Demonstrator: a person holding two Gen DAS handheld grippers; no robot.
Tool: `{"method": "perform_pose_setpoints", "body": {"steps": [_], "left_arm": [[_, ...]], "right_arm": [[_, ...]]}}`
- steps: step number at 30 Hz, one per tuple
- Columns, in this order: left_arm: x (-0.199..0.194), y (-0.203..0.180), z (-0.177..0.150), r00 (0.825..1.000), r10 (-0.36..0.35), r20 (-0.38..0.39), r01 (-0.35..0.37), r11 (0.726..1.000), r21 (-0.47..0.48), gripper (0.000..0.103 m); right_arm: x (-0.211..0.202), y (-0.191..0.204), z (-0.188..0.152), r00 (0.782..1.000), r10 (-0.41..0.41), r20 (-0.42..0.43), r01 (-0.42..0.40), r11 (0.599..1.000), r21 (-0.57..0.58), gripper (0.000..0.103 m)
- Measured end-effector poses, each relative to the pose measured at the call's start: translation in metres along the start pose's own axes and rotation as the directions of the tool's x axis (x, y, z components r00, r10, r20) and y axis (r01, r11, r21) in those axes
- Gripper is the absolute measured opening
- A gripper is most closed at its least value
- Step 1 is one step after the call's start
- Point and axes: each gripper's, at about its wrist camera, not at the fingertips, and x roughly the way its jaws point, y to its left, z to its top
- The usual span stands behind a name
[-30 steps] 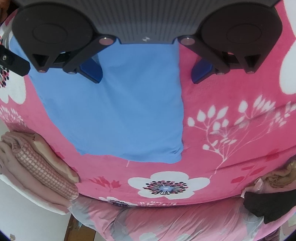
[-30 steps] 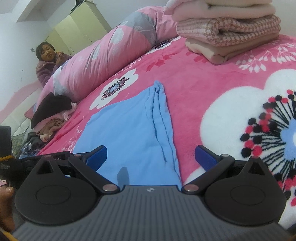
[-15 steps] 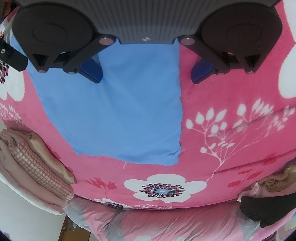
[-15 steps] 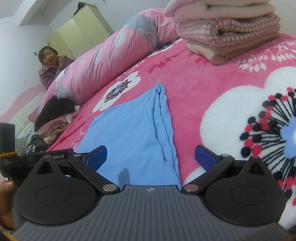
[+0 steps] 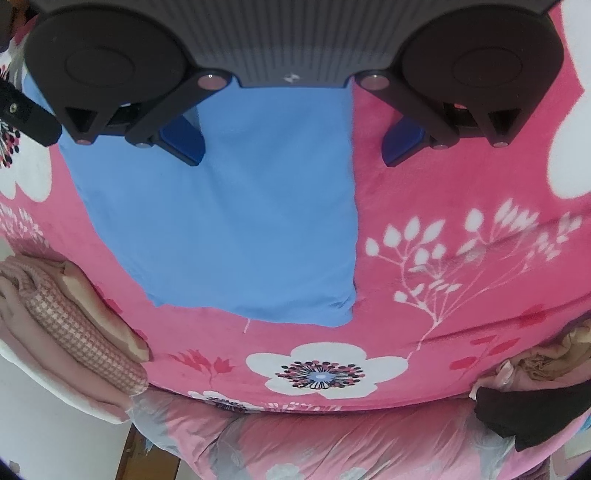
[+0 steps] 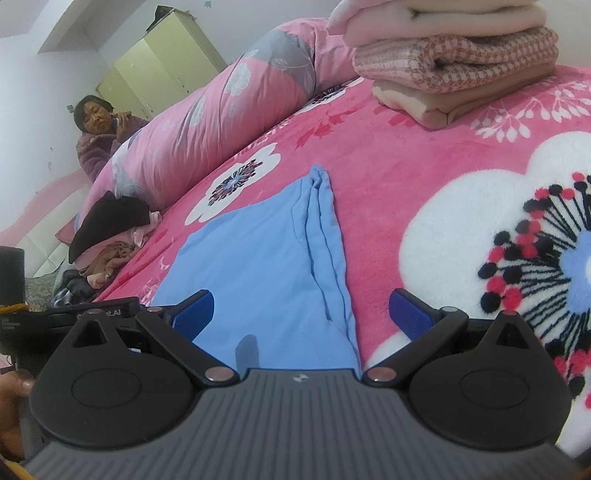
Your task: Fold clothes
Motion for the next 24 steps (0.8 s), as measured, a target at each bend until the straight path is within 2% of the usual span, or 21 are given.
{"method": "perform_pose_setpoints", "body": {"steps": [5,9,14,24], "left_arm": [[-0.009,0.000,-0.001,0.999,-0.005,0.040,0.005,1.000,0.011,0.103],[-0.017,0.004,0.000,0.995,-0.040,0.086,0.040,0.999,0.003,0.103],[-0.021,0.004,0.002,0.993,-0.018,0.118,0.016,1.000,0.022,0.103],[-0.027,0.009,0.002,0.989,-0.017,0.146,0.012,0.999,0.034,0.103]], "right_arm": [[0.001,0.001,0.000,1.000,-0.010,-0.002,0.010,1.000,-0.005,0.102],[0.001,0.001,0.000,1.000,-0.014,-0.002,0.014,1.000,-0.004,0.102],[0.002,0.003,-0.001,1.000,-0.023,-0.004,0.023,1.000,-0.010,0.102],[0.002,0.005,-0.001,0.999,-0.037,-0.005,0.037,0.999,-0.019,0.102]]}}
